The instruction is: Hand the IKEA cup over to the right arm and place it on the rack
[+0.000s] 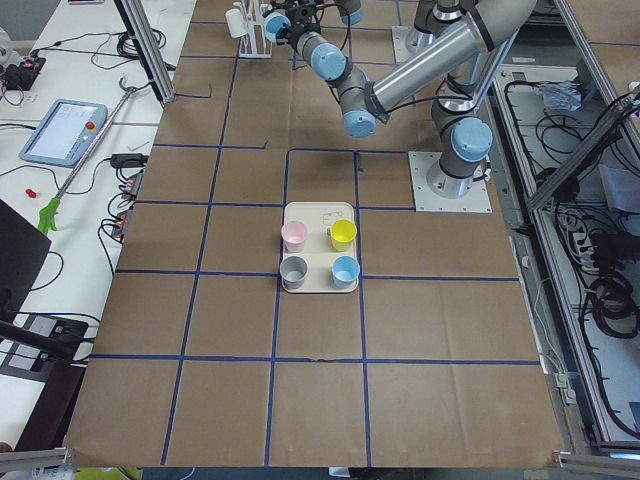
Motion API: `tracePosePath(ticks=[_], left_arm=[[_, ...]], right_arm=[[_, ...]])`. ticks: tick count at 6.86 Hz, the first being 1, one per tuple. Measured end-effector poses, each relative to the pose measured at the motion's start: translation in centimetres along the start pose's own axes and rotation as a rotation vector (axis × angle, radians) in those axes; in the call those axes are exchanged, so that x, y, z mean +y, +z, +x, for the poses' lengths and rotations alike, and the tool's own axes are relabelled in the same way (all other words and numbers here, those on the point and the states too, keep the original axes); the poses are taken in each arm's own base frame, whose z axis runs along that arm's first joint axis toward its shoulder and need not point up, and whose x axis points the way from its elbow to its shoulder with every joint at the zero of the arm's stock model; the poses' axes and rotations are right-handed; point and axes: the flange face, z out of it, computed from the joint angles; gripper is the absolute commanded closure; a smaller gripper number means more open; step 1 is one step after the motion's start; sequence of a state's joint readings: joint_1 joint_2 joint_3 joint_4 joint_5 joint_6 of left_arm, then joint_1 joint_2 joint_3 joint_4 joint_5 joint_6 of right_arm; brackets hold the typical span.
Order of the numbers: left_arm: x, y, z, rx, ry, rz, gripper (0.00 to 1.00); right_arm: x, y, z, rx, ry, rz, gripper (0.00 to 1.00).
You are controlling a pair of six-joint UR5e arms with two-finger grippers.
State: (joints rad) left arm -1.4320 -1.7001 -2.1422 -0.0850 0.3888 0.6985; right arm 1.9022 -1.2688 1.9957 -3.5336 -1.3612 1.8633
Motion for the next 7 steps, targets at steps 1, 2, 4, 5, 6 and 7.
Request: tracePosePath(ticks=[1, 2, 4, 5, 6, 7], left_arm=[[-0.1, 0.0, 0.0, -0.001, -0.021, 0.0, 0.01], [-0.4, -0.2, 0.2, -0.002, -0.037, 0.003, 0.01], [-0.6, -0.8, 0.2, -0.017, -0.047, 0.006, 0.01], [-0.6, -1.7, -0.5, -0.042, -0.052, 0.006, 0.01], [-0.3, -3.5, -2.0, -0.086, -0.062, 0.012, 0.01], [0.2, -5.8, -3.8, -0.143, -0.077, 0.015, 0.01]], right_arm=[[0.0, 0.0, 0.0, 0.0, 0.0, 0.001, 0.58], [0.0, 0.0, 0.0, -0.001, 0.0, 0.001, 0.6], [-0.2, 0.1, 0.0, -0.001, -0.003, 0.002, 0.62], [-0.8, 0.3, -0.3, -0.003, -0.008, 0.01, 0.67], [-2.3, 0.4, -0.9, -0.011, -0.034, 0.032, 0.71], [-4.7, 0.3, -1.9, -0.024, -0.104, 0.069, 0.72]])
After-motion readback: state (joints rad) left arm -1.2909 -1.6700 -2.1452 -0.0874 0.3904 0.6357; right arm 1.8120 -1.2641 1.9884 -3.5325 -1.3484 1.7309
